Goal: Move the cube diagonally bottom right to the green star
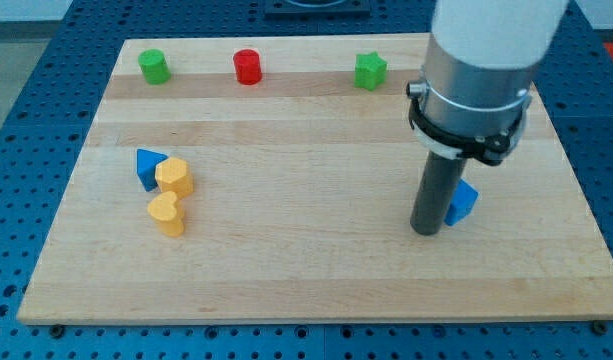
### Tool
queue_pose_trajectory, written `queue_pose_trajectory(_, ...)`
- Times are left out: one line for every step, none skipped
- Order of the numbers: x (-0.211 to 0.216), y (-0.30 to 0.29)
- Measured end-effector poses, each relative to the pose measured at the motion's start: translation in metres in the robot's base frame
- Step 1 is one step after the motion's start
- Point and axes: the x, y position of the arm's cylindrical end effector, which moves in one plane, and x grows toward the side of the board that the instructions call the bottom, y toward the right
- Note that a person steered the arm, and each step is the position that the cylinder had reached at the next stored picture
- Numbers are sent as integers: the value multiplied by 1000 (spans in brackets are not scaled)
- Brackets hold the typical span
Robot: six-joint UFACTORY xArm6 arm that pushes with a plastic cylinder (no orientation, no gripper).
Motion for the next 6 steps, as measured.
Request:
queue_pose_trajectory(5,40)
queue_pose_trajectory(-5,40)
queue_pose_trajectory(-15,39)
queue_pose_trajectory(-13,-35)
queue_pose_trajectory(25,-124)
queue_pose_trajectory(37,-235)
